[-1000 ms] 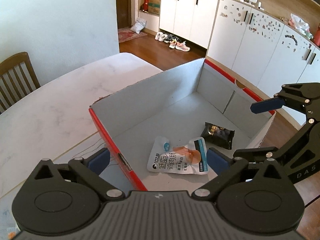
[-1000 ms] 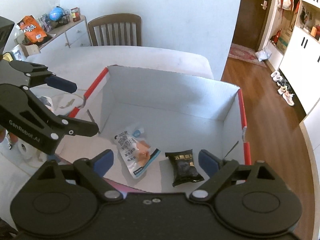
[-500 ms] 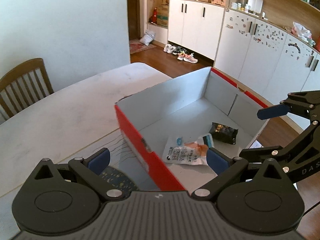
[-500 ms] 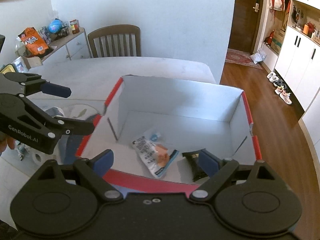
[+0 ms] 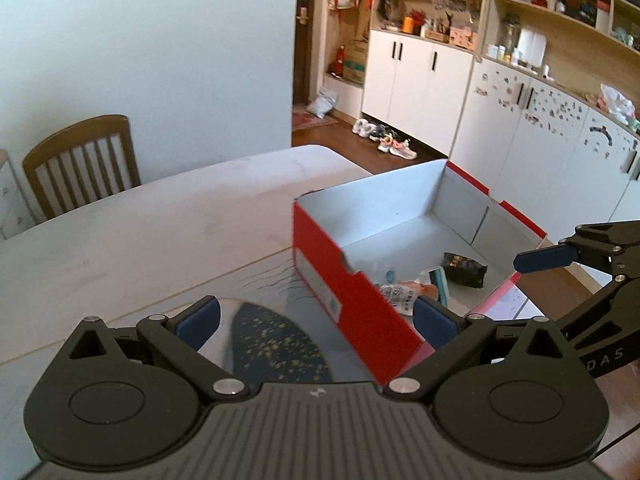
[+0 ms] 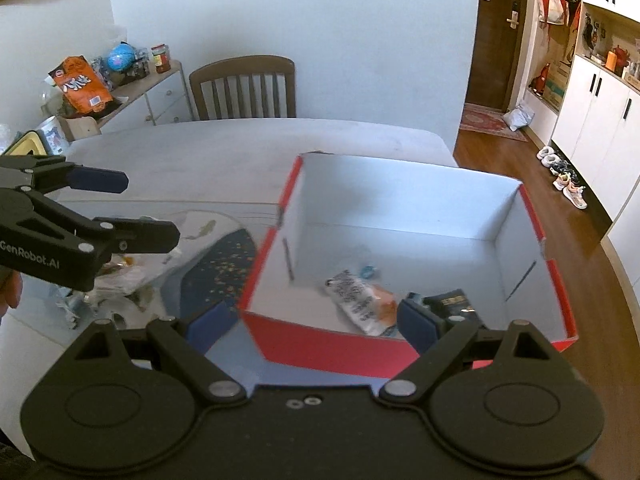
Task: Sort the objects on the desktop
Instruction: 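Withdraw both tools from the box back over the table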
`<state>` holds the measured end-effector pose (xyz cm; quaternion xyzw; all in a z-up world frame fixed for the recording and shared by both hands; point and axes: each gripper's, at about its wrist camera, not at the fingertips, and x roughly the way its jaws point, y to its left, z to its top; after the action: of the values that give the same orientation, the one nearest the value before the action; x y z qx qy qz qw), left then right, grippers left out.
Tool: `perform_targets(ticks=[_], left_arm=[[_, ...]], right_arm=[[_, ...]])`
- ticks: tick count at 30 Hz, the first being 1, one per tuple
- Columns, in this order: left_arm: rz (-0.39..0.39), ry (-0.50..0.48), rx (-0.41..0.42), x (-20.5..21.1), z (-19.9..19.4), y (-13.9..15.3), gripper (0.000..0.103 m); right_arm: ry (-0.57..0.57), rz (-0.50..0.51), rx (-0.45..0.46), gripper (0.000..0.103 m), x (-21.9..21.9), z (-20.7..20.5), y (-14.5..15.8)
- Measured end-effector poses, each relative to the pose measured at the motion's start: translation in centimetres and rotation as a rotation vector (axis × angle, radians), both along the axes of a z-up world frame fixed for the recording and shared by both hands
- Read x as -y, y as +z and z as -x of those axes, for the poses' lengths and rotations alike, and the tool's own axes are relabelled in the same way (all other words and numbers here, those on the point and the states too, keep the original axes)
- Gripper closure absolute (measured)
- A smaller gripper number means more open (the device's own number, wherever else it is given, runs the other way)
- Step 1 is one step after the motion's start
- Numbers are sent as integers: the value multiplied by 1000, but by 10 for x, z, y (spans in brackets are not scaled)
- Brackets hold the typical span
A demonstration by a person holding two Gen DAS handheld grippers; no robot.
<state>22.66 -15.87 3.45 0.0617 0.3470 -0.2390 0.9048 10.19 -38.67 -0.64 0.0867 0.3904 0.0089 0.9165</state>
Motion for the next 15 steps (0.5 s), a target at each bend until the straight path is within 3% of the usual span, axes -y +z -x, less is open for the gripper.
perform_targets(ticks=[15], left_arm=[[6, 45, 5, -81, 40, -13, 0]], right_arm=[[12, -14, 1, 14, -71, -1, 1]])
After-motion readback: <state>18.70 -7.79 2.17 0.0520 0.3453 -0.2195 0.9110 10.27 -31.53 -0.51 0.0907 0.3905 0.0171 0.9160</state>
